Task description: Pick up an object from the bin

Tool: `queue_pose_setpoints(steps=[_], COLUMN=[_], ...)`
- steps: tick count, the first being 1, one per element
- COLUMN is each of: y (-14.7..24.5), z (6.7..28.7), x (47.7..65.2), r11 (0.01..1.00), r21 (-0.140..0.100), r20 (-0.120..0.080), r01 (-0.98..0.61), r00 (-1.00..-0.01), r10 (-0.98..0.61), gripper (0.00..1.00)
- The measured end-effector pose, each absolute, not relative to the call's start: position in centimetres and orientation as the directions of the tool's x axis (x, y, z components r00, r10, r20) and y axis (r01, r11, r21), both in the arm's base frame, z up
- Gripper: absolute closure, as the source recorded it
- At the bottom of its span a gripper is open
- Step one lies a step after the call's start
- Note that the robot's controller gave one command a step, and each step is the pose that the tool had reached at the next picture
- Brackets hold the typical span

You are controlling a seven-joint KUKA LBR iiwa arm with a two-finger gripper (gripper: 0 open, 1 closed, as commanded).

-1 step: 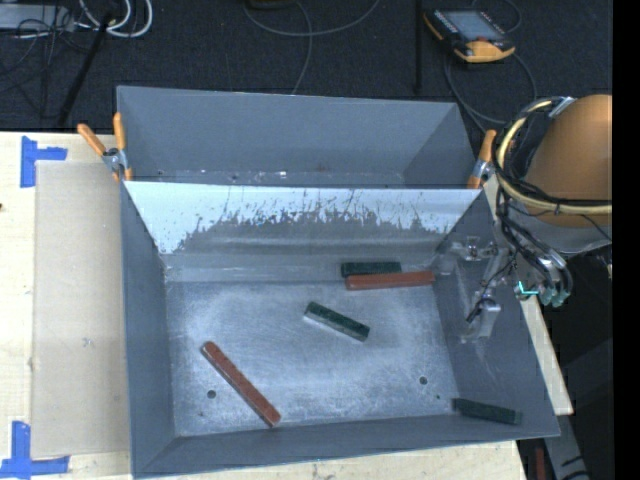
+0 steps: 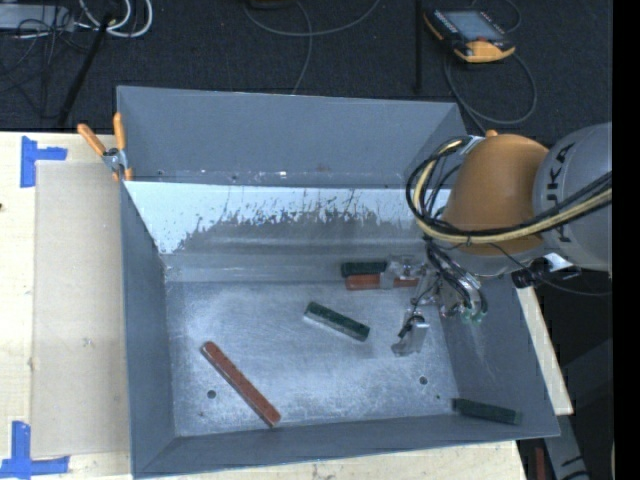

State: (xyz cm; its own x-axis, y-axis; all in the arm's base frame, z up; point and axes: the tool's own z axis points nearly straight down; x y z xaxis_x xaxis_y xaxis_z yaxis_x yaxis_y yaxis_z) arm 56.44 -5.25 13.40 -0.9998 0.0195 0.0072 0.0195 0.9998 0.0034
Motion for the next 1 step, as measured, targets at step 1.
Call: queue_pose_setpoints(steps=[1], y=[-0.17], z=[6.66], x=[57.27], r11=[0.994], r21=[0.003], r20=[0.006], r01=[-0.114], r00=[-0.994], r10=[-0.114], gripper=[0.00])
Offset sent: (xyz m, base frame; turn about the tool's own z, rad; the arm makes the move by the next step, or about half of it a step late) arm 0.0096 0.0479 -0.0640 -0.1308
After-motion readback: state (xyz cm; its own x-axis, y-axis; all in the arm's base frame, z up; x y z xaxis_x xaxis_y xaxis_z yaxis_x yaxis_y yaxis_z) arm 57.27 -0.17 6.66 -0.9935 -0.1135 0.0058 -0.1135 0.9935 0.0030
